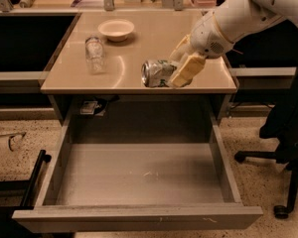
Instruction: Place 7up can into top drawer
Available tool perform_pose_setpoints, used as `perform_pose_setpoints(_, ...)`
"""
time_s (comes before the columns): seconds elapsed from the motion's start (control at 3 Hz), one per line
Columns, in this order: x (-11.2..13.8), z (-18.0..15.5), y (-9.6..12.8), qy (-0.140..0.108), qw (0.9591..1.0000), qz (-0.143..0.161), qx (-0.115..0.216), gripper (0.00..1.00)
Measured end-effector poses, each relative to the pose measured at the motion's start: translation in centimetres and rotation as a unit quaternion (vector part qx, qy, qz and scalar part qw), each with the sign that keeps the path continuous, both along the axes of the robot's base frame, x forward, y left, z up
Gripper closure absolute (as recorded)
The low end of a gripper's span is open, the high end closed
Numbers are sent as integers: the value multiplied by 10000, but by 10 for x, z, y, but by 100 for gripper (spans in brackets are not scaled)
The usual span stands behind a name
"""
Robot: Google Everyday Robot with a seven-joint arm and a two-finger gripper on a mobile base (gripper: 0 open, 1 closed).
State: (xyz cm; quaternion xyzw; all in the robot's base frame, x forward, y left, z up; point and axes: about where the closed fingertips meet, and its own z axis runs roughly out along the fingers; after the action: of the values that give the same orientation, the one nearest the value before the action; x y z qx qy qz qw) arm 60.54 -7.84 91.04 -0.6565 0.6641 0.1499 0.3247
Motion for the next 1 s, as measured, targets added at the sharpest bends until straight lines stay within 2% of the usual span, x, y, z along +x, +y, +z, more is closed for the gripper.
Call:
perform_pose_setpoints(0.33, 0, 0, 0, 0, 10000, 0, 0, 100)
perform_pose_setpoints(0.67, -9, -23, 3, 65, 10000, -39, -62, 100)
perform_pose_setpoints(1.0, -25, -59, 14, 49, 9995, 64, -304, 100)
